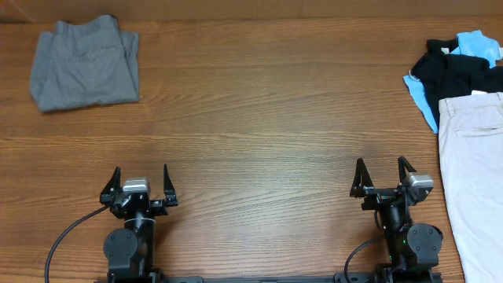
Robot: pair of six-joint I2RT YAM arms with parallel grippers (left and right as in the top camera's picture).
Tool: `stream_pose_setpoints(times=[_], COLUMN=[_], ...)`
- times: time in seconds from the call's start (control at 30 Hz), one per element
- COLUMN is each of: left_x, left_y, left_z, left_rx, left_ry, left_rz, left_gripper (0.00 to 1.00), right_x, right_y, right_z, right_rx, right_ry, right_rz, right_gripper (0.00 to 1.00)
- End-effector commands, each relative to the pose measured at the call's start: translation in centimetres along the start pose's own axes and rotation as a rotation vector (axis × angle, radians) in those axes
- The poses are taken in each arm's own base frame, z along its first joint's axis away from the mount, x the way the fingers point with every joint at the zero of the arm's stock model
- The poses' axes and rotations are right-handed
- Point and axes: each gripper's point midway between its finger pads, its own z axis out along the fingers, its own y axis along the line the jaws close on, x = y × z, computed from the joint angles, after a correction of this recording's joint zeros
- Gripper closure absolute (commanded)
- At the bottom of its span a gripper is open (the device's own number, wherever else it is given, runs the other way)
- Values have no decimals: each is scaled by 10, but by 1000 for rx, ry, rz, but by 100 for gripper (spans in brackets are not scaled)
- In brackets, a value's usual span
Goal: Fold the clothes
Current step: 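Move the right gripper to the clothes pile at the right edge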
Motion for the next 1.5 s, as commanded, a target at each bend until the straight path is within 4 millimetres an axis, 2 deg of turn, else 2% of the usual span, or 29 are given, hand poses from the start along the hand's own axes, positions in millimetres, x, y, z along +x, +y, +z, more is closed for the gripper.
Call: stream_pose_setpoints(times=[0.0,0.17,0.23,0.3,0.37,0.5,0.53,0.63,0.73,0.87,0.97,1.1,1.17,1.23,1.27,1.33,1.47], left_x=[-2,-2,-2,-2,-2,-2,-2,-2,-2,-2,-2,-2,-2,-2,-2,-2,-2], left_y=[1,1,1,1,1,1,1,1,1,1,1,1,1,1,1,1,1], left_z=[0,0,0,0,0,0,0,0,0,0,0,0,0,0,0,0,0], left_rx=[-6,-6,-6,-6,-6,-6,-6,-6,-6,-6,-6,-6,-6,-6,-6,-6,-6], left_ry=[-12,-12,-12,-12,-12,-12,-12,-12,-12,-12,-12,-12,-12,-12,-12,-12,-12], left_rz=[-13,-13,-13,-13,-13,-13,-13,-13,-13,-13,-13,-13,-13,-13,-13,-13,-13], left_gripper=[0,0,0,0,0,0,0,0,0,0,0,0,0,0,0,0,0], right_x=[1,0,-8,-15,-12,-6,-10,-39,-80,-126,-156,-191,-204,-214,-216,-216,-200], right_y=[0,0,6,31,53,79,84,107,118,116,114,90,70,42,19,-12,-61], right_z=[0,0,0,-3,-9,-19,-22,-39,-57,-65,-63,-31,-8,18,33,53,99], right_rx=[-2,-6,-37,-183,-315,-464,-500,-660,-738,-680,-605,-360,-207,-17,124,301,464], right_ry=[-7,-9,-42,-47,6,95,93,-7,-164,-255,-272,-184,-119,-29,36,132,364], right_rz=[-7,-4,41,178,293,418,426,354,276,249,163,87,52,4,-7,-15,-71], right_gripper=[0,0,0,0,0,0,0,0,0,0,0,0,0,0,0,0,0])
